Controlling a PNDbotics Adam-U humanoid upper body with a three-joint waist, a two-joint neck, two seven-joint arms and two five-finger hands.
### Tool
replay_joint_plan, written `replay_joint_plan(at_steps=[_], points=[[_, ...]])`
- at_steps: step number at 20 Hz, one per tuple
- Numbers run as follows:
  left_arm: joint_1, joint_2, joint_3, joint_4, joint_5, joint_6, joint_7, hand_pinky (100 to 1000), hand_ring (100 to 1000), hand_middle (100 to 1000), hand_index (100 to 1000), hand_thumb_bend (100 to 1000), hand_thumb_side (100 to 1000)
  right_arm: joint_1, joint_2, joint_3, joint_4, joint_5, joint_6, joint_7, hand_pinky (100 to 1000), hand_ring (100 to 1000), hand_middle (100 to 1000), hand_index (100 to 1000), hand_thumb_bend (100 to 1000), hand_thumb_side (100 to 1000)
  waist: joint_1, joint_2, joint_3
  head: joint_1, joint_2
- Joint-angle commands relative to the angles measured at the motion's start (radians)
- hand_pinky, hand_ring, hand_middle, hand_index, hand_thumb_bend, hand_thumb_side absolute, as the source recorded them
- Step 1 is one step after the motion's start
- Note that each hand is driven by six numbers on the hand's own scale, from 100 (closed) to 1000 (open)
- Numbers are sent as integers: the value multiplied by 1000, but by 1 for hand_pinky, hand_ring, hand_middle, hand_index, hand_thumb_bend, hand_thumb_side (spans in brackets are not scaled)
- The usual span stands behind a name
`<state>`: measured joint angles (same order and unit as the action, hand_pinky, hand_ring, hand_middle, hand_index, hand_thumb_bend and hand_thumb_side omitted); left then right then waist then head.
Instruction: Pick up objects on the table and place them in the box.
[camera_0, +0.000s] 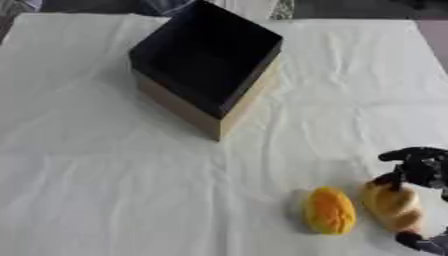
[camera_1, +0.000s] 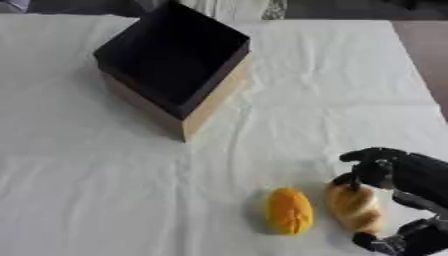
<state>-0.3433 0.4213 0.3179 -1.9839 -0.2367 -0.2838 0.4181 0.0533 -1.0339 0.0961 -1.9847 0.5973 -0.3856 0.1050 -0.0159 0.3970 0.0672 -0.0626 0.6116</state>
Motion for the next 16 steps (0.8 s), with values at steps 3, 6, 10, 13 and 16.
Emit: replay_joint_plan(at_steps=[3,6,10,13,16], points=[[-10,15,7,-16,5,-1,-2,843,798,780,904,331,536,0,-16,1,-15,14,27,10,874,877,528,793,441,544,2,-15,0,4,-20],[-12,14,6,-16,5,-3,-2,843,797,780,903,331,536,-3,-15,10,-15,15,40,14,849,845,489,762,370,529,4,-14,1,3,-21],[-12,12,4,-16,8,-3,-3,843,797,780,903,326,541,-9,-7,26,-15,-13,49,21,809,786,413,688,258,382,5,-13,3,2,-23],[-13,9,2,-16,11,-4,-4,842,797,778,901,325,541,-19,0,36,-15,-61,65,19,788,761,412,672,100,325,6,-14,4,1,-24],[-14,7,-1,-16,14,-5,-7,842,797,777,901,324,543,-30,4,49,-15,-128,85,35,782,751,395,651,100,275,7,-14,5,-2,-28]])
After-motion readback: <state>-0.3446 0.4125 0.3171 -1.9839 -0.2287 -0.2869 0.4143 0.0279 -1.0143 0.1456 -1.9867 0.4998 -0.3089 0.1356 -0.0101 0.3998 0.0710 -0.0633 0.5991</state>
